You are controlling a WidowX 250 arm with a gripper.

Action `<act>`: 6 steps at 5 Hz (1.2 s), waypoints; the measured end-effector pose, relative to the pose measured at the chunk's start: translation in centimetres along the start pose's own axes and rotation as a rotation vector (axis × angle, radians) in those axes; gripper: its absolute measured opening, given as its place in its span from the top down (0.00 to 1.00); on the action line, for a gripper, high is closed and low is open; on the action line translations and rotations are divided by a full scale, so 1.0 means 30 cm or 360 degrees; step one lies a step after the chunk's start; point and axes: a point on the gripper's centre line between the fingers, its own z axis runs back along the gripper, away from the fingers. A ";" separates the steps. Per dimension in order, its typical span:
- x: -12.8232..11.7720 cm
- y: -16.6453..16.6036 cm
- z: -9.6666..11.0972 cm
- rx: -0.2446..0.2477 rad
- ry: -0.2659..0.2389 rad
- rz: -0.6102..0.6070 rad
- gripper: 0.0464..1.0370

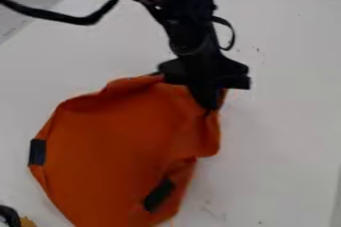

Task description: Unfold the cloth from left to rigth

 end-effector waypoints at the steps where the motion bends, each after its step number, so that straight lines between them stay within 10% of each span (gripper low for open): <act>1: 0.013 -0.060 -0.042 -0.0042 0.0050 -0.0075 0.98; 3: 0.009 -0.109 -0.088 -0.0077 0.0085 -0.0174 0.79; 4: 0.003 -0.137 -0.108 -0.0074 0.0098 -0.0203 0.52; 6: 0.047 -0.250 -0.059 -0.0307 0.0073 -0.0041 0.04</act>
